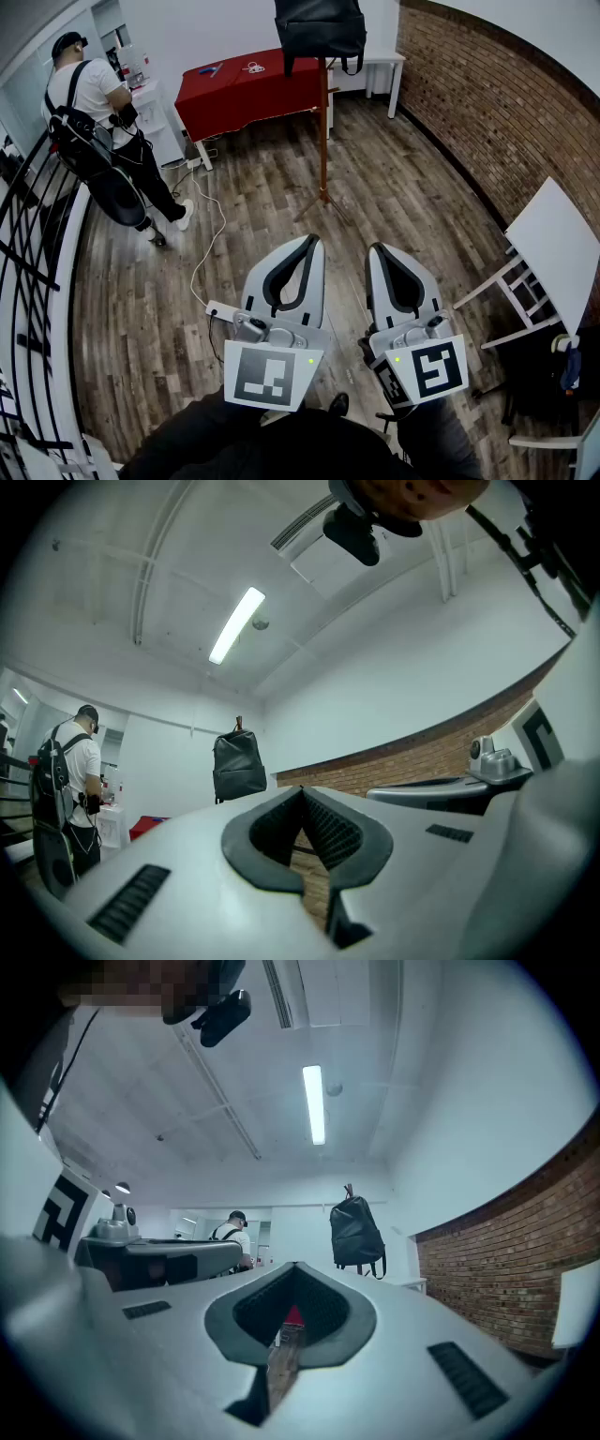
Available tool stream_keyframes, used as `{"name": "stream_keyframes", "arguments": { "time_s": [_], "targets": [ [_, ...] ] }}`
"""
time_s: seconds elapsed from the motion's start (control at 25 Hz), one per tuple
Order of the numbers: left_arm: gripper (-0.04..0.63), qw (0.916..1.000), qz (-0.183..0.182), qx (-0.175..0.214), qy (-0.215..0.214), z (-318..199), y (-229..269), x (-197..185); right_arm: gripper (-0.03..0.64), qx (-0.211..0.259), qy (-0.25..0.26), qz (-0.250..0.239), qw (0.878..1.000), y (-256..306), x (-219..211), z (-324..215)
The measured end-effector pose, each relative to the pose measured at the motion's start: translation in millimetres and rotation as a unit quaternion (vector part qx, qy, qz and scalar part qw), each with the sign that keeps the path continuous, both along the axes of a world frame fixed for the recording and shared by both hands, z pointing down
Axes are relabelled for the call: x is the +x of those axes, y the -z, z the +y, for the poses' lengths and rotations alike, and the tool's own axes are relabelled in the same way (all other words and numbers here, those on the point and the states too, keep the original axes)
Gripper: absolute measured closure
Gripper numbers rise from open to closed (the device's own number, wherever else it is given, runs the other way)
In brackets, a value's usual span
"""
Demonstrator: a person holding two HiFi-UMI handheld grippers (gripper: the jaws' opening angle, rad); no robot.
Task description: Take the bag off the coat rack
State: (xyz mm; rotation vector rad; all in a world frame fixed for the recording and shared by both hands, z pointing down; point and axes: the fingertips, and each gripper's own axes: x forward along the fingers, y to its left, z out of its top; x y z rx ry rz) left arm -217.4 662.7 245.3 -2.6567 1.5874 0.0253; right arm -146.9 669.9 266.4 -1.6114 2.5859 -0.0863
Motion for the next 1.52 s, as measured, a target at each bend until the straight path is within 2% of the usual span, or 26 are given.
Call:
{"name": "stream_keyframes", "arguments": {
  "time_s": [0.68, 0.92, 1.08, 1.32, 1.4, 1.52],
  "targets": [
    [0.586, 1.0000, 0.000, 0.004, -0.008, 1.3, -7.1, 45.4, 0.611, -0.001, -0.009, -0.012, 1.000, -8.2, 43.6, 2.4],
    [0.586, 1.0000, -0.003, 0.003, -0.004, 4.5, -13.4, 67.7, 0.611, -0.008, 0.008, -0.013, 1.000, -13.6, 64.9, 6.1],
    [0.586, 0.9998, -0.010, -0.015, 0.004, -3.4, -23.4, 62.5, 0.609, -0.014, 0.013, -0.033, 0.999, -16.1, 62.6, -0.3],
    [0.586, 0.9997, -0.005, -0.018, 0.015, -40.2, -46.0, 50.8, 0.607, -0.013, 0.023, -0.023, 0.999, -32.7, 53.7, -33.8],
    [0.586, 0.9996, -0.006, -0.024, 0.013, -62.5, -53.9, 47.5, 0.607, -0.016, 0.025, -0.020, 0.999, -39.6, 50.6, -53.6],
    [0.586, 0.9999, 0.003, -0.013, 0.010, -107.9, -57.0, 42.3, 0.589, -0.011, 0.030, -0.017, 0.999, -45.3, 47.0, -95.1]
  ]
}}
